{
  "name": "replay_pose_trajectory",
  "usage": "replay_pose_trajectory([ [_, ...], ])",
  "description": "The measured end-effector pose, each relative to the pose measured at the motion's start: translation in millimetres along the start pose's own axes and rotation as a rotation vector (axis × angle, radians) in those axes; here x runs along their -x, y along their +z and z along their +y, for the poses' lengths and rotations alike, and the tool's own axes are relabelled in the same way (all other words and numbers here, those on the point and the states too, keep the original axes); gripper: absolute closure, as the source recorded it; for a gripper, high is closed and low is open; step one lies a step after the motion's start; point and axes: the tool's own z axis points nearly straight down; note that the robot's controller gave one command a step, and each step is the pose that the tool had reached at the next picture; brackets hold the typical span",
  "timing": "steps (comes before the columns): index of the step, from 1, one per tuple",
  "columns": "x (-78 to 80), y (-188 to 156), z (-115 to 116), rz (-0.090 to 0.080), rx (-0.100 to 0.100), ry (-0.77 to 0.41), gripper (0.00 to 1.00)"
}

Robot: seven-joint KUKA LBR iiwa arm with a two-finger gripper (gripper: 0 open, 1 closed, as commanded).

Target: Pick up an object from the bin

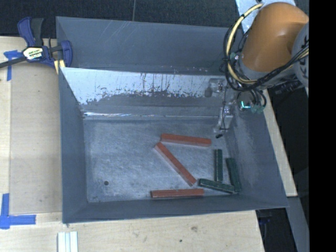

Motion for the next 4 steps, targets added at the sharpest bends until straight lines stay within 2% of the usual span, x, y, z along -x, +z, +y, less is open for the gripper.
replay_pose_trajectory([
  [1,-53.8,125.1,29.8,0.004,0.002,-0.306,0.00],
  [2,-12.1,137.1,33.1,-0.005,0.000,-0.438,0.00],
  [3,-11.5,135.3,33.2,-0.008,0.000,-0.436,1.00],
  [4,-12.8,-10.9,35.7,-0.012,-0.003,-0.505,1.00],
])
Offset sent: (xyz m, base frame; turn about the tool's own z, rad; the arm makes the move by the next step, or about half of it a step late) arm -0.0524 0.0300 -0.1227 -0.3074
